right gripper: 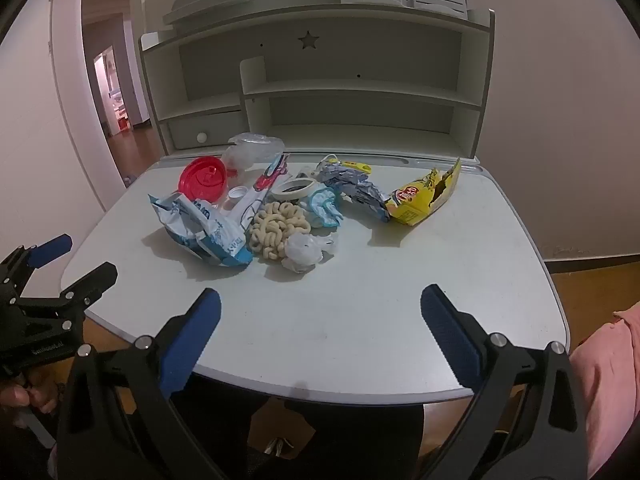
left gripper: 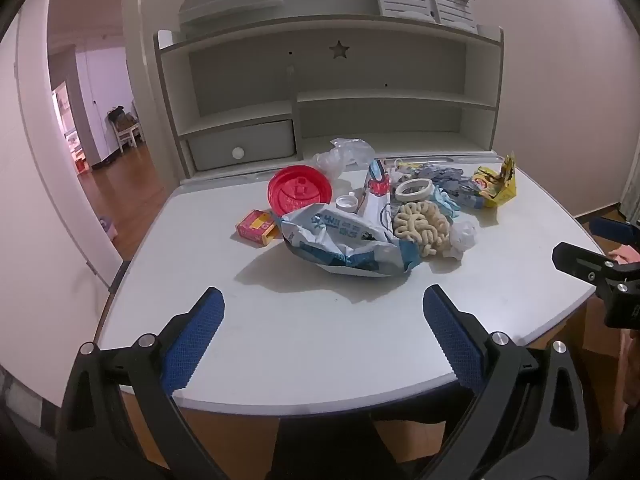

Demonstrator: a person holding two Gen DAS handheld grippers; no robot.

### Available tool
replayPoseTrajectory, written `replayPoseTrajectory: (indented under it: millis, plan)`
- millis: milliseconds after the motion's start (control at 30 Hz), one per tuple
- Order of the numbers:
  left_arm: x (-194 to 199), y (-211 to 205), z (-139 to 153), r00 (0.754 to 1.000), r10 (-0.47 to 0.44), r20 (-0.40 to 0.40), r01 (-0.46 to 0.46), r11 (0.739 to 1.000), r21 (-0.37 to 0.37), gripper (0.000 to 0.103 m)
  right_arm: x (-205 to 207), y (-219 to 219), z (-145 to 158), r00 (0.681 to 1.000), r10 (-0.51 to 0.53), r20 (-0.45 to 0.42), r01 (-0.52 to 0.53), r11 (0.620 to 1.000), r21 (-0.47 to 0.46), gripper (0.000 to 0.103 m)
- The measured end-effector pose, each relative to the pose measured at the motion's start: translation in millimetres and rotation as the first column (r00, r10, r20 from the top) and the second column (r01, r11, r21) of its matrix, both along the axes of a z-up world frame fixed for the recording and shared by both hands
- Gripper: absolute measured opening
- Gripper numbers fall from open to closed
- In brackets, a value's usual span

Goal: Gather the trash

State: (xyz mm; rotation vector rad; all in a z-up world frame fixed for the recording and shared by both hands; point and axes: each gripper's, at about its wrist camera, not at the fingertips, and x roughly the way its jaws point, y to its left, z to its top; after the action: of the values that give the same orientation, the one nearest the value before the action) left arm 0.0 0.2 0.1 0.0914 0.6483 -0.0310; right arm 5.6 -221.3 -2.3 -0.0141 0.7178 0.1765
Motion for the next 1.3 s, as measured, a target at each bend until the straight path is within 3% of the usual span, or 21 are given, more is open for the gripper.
replayPoseTrajectory:
  millis: [1300]
  plan:
    - [3,-1,-9,0.999,-0.01,-0.032,0.01,1.0,0.0,0.097,0,6,-1,1.0,0.012,-0.004,-0.012,1.0,-0.015,0.097]
